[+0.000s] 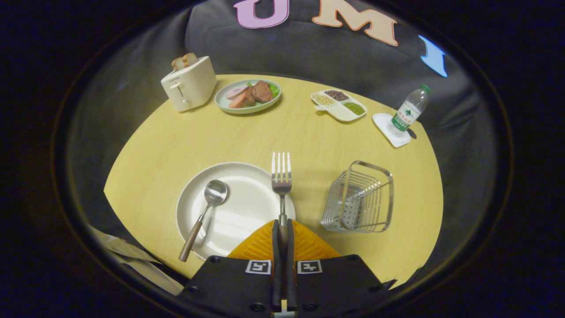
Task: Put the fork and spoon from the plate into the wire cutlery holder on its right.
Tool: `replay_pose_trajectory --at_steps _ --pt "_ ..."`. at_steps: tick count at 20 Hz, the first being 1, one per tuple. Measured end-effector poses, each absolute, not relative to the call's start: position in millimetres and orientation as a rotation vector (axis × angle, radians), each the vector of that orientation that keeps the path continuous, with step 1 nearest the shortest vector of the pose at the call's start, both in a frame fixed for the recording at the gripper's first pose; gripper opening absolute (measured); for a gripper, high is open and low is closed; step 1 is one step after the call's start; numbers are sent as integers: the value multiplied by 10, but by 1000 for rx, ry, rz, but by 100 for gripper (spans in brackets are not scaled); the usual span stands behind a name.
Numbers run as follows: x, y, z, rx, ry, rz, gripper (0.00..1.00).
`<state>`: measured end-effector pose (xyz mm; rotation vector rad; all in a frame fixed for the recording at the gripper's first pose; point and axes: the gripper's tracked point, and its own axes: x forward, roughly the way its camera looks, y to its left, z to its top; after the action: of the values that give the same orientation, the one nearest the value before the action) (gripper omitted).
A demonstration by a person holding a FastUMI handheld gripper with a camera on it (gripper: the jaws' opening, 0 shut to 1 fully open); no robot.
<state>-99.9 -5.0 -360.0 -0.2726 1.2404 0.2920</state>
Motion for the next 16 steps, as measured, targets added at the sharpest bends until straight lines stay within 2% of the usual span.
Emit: replay_pose_trajectory --at_steps 7,16 --pt "-782 -501 -3378 -268 1235 213 7" --pt "-808 -942 -3364 -276 1343 148 7"
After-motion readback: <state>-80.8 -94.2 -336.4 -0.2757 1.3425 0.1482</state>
